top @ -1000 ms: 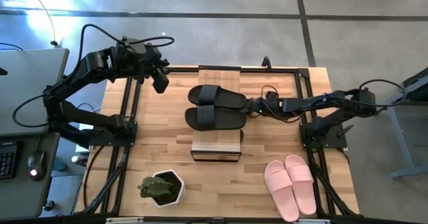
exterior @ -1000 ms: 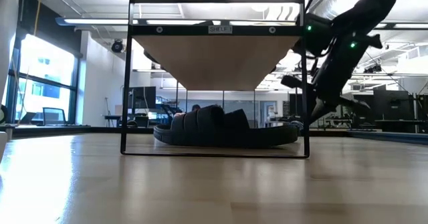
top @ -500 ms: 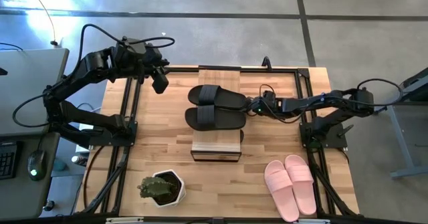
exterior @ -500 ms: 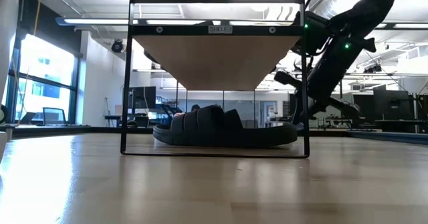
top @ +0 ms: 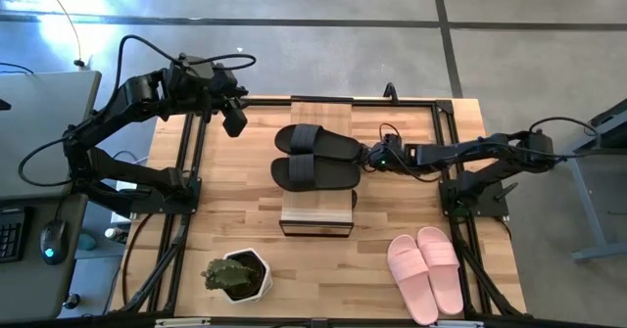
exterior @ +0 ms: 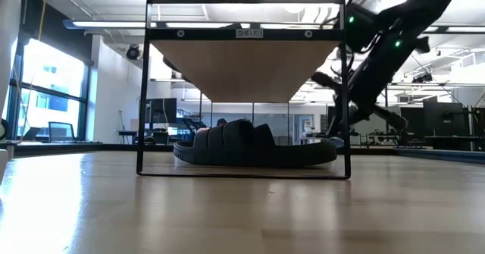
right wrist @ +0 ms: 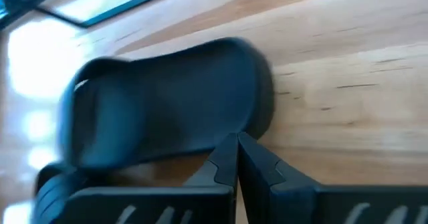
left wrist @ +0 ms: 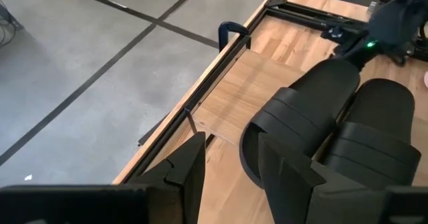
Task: Pick and place slides into the shelf
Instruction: Put the black slipper under the shelf, then adjust the black slippers under the shelf
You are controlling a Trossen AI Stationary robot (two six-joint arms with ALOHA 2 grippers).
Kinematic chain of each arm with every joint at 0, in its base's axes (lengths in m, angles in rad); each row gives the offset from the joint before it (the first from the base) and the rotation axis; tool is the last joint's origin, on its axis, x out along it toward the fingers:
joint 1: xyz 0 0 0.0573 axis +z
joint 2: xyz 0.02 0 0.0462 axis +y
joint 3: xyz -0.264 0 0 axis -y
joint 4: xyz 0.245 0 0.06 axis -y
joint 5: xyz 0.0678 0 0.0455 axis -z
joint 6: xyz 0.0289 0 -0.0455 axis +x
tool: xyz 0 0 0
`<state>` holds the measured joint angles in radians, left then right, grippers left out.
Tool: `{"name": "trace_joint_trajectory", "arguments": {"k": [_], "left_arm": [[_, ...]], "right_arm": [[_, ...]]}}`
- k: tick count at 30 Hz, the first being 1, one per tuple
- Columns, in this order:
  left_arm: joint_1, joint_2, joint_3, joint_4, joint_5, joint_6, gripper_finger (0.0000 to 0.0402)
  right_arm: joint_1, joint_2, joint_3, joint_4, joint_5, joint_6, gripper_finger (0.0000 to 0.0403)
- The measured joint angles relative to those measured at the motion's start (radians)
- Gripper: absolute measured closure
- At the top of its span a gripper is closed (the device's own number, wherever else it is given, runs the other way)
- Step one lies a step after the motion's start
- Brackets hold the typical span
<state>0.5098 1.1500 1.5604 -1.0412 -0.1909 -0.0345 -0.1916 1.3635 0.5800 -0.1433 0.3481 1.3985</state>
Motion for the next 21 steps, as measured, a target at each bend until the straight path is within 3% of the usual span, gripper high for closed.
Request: {"name": "trace_joint_trajectory", "arguments": {"k": [4, 9, 13, 16, 21], "left_arm": [[0.000, 0.000, 0.000, 0.000, 0.009, -0.012, 0.0279], [0.000, 0.000, 0.000, 0.002, 0.129, -0.042, 0.0279], [0.000, 0.000, 0.000, 0.005, 0.146, -0.083, 0.0279], [0.000, 0.000, 0.000, 0.006, 0.170, -0.157, 0.0279], [0.000, 0.000, 0.000, -0.026, 0.312, -0.172, 0.0279]], "right_arm": [[0.048, -0.086, 0.000, -0.055, 0.008, -0.012, 0.0403], [0.134, -0.215, 0.000, -0.242, 0.018, 0.020, 0.0403], [0.226, -0.321, 0.000, -0.350, 0.018, 0.062, 0.0403], [0.297, -0.385, 0.000, -0.358, -0.005, 0.063, 0.0403], [0.410, -0.438, 0.000, -0.361, -0.013, 0.067, 0.0403]]}}
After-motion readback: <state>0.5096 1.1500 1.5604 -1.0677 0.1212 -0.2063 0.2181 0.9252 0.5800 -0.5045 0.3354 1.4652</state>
